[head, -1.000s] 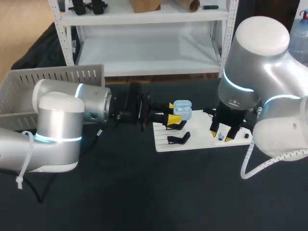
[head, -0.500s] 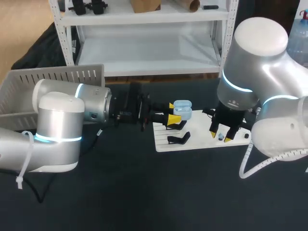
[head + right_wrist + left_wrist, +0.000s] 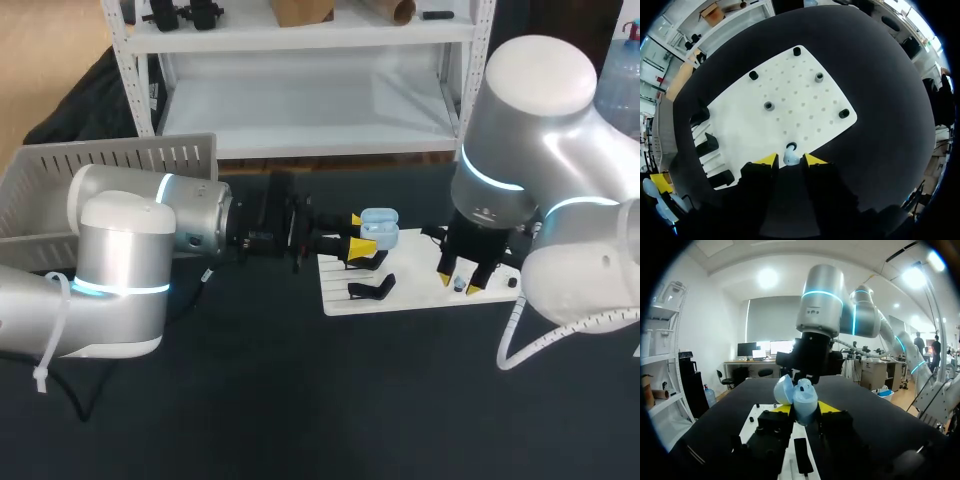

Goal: Pick up each earbud case from the left stands, insert the matching earbuds, close the lid, and place the case in the box.

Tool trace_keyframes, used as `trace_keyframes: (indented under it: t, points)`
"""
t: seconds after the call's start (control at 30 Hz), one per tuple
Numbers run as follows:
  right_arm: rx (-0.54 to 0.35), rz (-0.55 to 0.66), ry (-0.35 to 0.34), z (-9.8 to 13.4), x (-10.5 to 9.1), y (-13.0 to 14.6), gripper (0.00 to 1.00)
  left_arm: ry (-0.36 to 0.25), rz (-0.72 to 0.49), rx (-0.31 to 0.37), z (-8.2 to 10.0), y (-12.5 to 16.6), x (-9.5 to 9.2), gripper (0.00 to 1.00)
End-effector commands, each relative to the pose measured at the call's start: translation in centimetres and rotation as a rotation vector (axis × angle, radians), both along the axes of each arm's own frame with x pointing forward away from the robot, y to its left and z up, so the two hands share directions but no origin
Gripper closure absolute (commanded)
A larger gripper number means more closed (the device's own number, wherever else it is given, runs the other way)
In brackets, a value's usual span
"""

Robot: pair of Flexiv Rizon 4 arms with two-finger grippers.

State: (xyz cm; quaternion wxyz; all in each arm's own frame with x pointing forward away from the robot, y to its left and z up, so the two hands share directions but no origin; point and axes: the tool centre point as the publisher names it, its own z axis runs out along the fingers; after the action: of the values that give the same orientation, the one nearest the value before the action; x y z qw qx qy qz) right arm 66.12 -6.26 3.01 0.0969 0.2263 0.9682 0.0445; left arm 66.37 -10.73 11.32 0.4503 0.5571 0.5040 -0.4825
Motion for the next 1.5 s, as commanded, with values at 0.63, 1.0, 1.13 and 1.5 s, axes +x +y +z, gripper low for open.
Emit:
trace_keyframes:
  t: [0.63, 1.0, 1.13, 1.5]
  points:
    - [-0.003, -0.002, -0.006, 0.7, -0.6, -0.5, 1.0, 0.001, -0.004, 0.0, 0.0, 0.0, 0.2, 1.0]
    - [0.031, -0.003, -0.039, 3.5, -2.2, -1.7, 1.0, 0.001, -0.004, 0.0, 0.0, 0.0, 0.2, 1.0]
    - [0.05, 0.014, -0.037, 6.0, -3.1, -2.2, 1.0, 0.001, -0.004, 0.0, 0.0, 0.0, 0.2, 1.0]
    - [0.038, 0.234, 0.05, 13.2, -6.4, -0.5, 1.0, 0.001, -0.004, 0.0, 0.0, 0.0, 0.2, 1.0]
